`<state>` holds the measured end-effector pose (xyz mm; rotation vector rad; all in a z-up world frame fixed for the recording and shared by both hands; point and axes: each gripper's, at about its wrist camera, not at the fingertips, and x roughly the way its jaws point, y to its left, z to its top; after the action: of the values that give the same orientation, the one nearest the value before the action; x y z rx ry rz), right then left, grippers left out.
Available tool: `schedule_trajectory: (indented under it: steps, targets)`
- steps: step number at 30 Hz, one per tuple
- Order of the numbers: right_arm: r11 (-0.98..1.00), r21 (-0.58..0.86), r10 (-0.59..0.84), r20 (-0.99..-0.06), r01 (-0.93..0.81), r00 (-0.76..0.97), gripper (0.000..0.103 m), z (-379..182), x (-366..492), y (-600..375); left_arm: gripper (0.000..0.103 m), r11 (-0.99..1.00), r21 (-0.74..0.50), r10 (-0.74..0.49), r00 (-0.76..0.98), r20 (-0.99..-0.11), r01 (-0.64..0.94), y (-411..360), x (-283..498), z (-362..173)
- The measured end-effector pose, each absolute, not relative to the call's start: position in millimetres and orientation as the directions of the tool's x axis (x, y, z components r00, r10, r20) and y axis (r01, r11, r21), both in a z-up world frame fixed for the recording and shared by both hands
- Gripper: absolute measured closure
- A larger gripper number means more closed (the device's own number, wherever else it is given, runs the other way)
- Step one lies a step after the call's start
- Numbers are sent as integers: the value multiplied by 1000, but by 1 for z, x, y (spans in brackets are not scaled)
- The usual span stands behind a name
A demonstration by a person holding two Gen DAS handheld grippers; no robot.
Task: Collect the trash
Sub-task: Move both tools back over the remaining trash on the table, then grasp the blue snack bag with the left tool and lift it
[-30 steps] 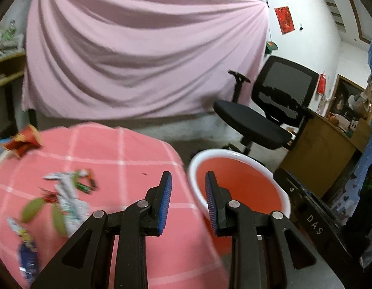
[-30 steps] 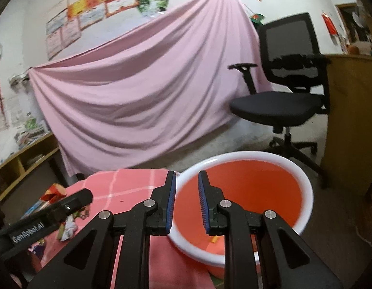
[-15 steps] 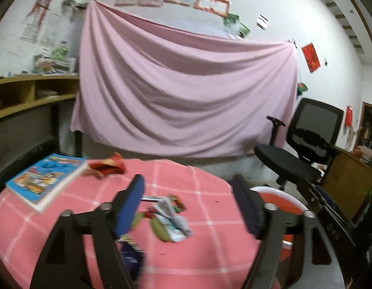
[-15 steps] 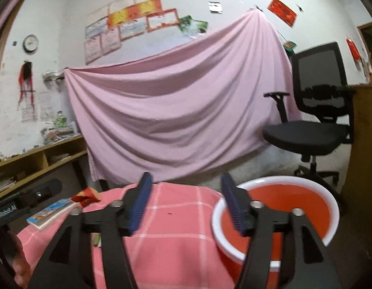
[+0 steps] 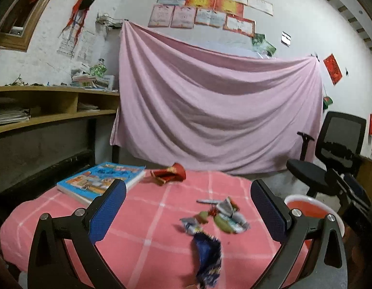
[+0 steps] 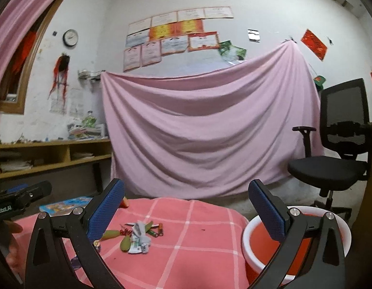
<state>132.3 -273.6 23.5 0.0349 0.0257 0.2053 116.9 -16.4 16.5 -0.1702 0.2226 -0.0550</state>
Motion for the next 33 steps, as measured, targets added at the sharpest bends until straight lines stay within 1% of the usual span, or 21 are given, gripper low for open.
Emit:
schedule_trajectory:
  steps: [2,7,14,17,18,20,22,23,25,26,27,28,29,33]
  targets:
    - [977,27,214,-44,-213,976,0,21,135,-271,2,985,-164,-85,965,-249,44,-19,115,10]
    - [971,25,240,-106,-239,965,0,15,143,-266,2,989,-130,-116,923,-366,73,-24,124,-8]
    - [965,31,263,-174,-261,949,0,10,152,-263,2,980,-167,-177,853,-491,107,-27,143,-22]
    - [963,34,267,-209,-266,941,0,7,157,-261,3,974,-173,-217,814,-538,145,-28,151,-29]
    - [963,37,269,-218,-267,938,0,6,158,-261,6,972,-173,-229,800,-554,158,-29,153,-31]
    - [962,44,271,-242,-269,932,0,4,162,-261,17,969,-173,-245,776,-581,177,-33,158,-37]
    - [963,49,270,-274,-267,923,0,2,167,-260,39,966,-175,-258,745,-616,190,-36,163,-43]
    - [962,52,272,-288,-269,918,0,1,170,-260,45,965,-175,-261,733,-628,193,-38,166,-46]
    - [961,53,273,-326,-271,905,0,-1,176,-258,64,964,-179,-267,711,-650,198,-39,171,-51]
    - [961,51,272,-343,-271,899,0,-3,179,-257,68,963,-183,-270,703,-658,199,-39,173,-53]
    - [962,49,269,-363,-270,892,0,-4,182,-255,75,962,-188,-274,695,-665,199,-39,175,-54]
    - [960,46,270,-389,-275,881,0,-6,187,-253,79,962,-192,-275,691,-669,197,-38,177,-55]
    - [959,43,272,-409,-279,871,0,-8,190,-251,80,962,-192,-273,689,-672,193,-37,178,-55]
    - [956,21,265,-491,-293,830,7,-16,203,-243,82,963,-202,-269,689,-672,180,-32,184,-57]
